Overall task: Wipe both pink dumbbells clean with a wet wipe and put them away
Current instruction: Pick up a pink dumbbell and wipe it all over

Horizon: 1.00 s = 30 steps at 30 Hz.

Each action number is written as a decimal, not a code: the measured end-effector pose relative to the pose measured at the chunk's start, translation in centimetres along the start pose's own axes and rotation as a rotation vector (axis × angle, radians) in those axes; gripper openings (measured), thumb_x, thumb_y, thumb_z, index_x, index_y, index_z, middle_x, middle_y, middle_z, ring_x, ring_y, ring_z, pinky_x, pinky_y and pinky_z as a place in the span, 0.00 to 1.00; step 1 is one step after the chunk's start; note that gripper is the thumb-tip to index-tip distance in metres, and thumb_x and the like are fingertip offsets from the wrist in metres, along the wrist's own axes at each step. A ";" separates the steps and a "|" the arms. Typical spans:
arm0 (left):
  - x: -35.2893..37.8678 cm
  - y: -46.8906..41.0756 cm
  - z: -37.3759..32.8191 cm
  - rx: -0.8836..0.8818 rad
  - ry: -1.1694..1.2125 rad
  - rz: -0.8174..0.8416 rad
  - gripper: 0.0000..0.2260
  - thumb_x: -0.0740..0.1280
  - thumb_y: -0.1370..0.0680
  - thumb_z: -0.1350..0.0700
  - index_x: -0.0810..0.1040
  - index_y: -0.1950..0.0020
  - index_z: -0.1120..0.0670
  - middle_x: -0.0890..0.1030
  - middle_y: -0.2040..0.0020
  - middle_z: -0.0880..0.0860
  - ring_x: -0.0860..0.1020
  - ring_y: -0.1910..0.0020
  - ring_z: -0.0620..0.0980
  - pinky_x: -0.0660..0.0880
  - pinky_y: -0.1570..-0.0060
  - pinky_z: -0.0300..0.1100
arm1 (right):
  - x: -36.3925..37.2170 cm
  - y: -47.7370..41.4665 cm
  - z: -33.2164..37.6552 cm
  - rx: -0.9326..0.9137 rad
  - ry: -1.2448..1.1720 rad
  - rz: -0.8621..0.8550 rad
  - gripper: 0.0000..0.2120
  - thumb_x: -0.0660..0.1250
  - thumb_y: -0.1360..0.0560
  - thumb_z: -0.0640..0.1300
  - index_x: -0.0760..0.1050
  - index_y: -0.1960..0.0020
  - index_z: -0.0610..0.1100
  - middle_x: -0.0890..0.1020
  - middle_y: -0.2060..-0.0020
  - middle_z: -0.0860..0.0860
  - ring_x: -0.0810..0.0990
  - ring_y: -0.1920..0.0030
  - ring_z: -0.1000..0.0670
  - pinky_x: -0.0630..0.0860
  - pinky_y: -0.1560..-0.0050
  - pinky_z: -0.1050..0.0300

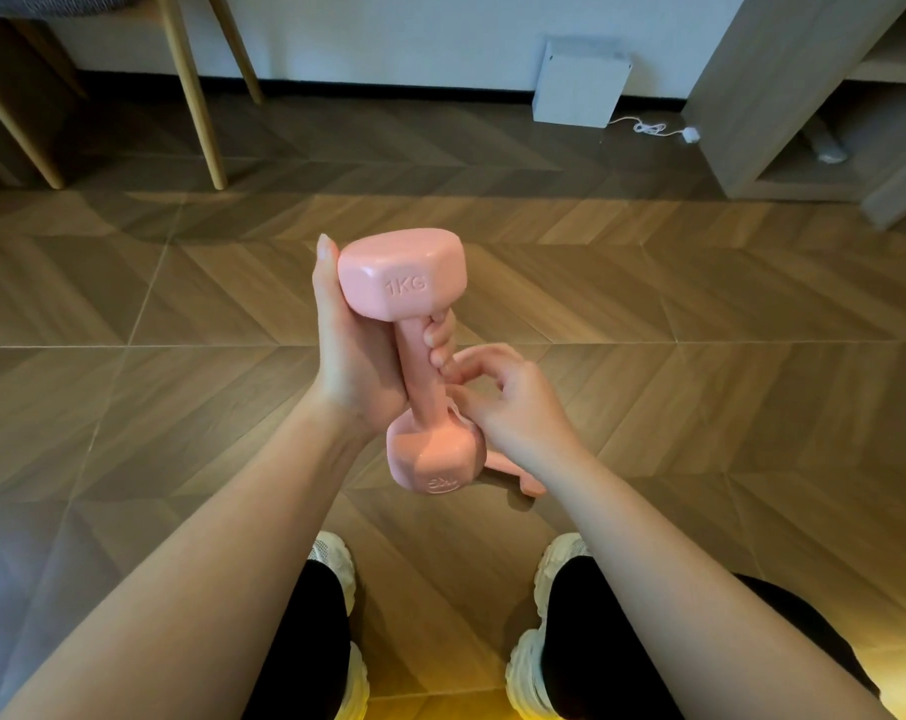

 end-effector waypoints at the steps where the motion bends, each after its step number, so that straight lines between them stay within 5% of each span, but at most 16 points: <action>1: -0.3 -0.1 -0.2 0.006 -0.004 -0.013 0.41 0.39 0.26 0.26 0.74 0.61 0.59 0.66 0.71 0.55 0.62 0.71 0.53 0.60 0.67 0.46 | 0.2 0.2 0.3 -0.029 0.020 0.050 0.03 0.71 0.25 0.44 0.83 0.53 0.48 0.82 0.48 0.57 0.82 0.46 0.50 0.75 0.45 0.55; 4: -1.3 -0.1 -1.0 0.009 -0.010 -0.043 0.40 0.39 0.26 0.25 0.73 0.61 0.58 0.65 0.71 0.55 0.62 0.71 0.54 0.61 0.67 0.46 | 1.3 1.5 1.0 -0.033 0.063 0.297 0.14 0.61 0.23 0.54 0.83 0.44 0.55 0.83 0.45 0.61 0.83 0.44 0.43 0.78 0.44 0.38; 7: -2.1 0.2 -1.3 -0.008 0.039 -0.071 0.40 0.40 0.28 0.24 0.71 0.63 0.58 0.64 0.71 0.55 0.63 0.71 0.52 0.61 0.67 0.45 | 2.2 2.6 2.3 -0.082 0.026 0.439 0.17 0.57 0.25 0.56 0.79 0.40 0.60 0.79 0.39 0.61 0.73 0.34 0.62 0.74 0.37 0.50; 8: -2.2 0.3 -1.3 -0.012 0.055 -0.072 0.40 0.40 0.28 0.24 0.71 0.63 0.58 0.64 0.70 0.54 0.63 0.71 0.52 0.61 0.67 0.45 | 2.7 2.9 2.7 -0.103 0.051 0.466 0.15 0.58 0.25 0.56 0.78 0.41 0.61 0.80 0.41 0.59 0.73 0.36 0.63 0.72 0.36 0.54; 11: -2.0 0.3 -1.0 -0.030 0.071 -0.080 0.39 0.40 0.28 0.23 0.70 0.63 0.58 0.64 0.70 0.54 0.63 0.71 0.52 0.62 0.68 0.45 | 3.4 2.7 2.7 -0.111 0.162 0.459 0.21 0.64 0.27 0.61 0.79 0.41 0.50 0.82 0.46 0.47 0.79 0.45 0.48 0.74 0.40 0.45; 15: -2.3 0.0 -1.3 -0.017 0.020 -0.131 0.40 0.40 0.26 0.25 0.73 0.62 0.58 0.66 0.70 0.55 0.64 0.71 0.52 0.63 0.67 0.45 | 2.0 2.8 1.9 0.001 0.030 0.435 0.14 0.69 0.23 0.48 0.76 0.39 0.58 0.82 0.46 0.64 0.79 0.44 0.64 0.76 0.41 0.60; 19: -3.0 -0.1 -1.6 0.036 -0.044 -0.207 0.40 0.41 0.24 0.27 0.78 0.56 0.58 0.68 0.68 0.56 0.66 0.71 0.51 0.63 0.68 0.44 | 0.7 3.2 2.4 -0.099 0.120 0.215 0.14 0.72 0.25 0.45 0.81 0.41 0.53 0.80 0.52 0.65 0.77 0.60 0.72 0.69 0.64 0.77; 23: -3.6 -0.2 -1.5 0.028 -0.048 -0.268 0.39 0.43 0.24 0.27 0.78 0.50 0.59 0.69 0.68 0.55 0.67 0.70 0.50 0.64 0.67 0.44 | -0.2 3.0 2.6 -0.105 0.073 0.032 0.04 0.71 0.25 0.43 0.84 0.58 0.48 0.84 0.60 0.56 0.80 0.65 0.60 0.74 0.67 0.71; 26: -3.7 -0.3 -1.5 0.019 -0.069 -0.291 0.39 0.43 0.23 0.28 0.78 0.49 0.59 0.70 0.67 0.55 0.69 0.70 0.50 0.66 0.67 0.43 | -2.9 3.0 1.5 0.071 -0.188 -0.145 0.06 0.67 0.23 0.40 0.81 0.57 0.44 0.83 0.63 0.41 0.76 0.76 0.50 0.69 0.77 0.66; 30: -3.7 -0.5 -0.6 -0.016 -0.092 -0.300 0.38 0.45 0.23 0.28 0.78 0.46 0.59 0.71 0.66 0.55 0.70 0.69 0.50 0.69 0.65 0.43 | -3.3 3.2 0.5 0.184 -0.470 -0.295 0.05 0.67 0.22 0.38 0.81 0.51 0.44 0.81 0.63 0.50 0.74 0.80 0.58 0.70 0.79 0.67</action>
Point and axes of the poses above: each hand's wrist, its own y-axis away from the middle knuckle, its own x-axis out of the palm, z = x × y, the point moved 9 cm from there along -y, towards the middle knuckle
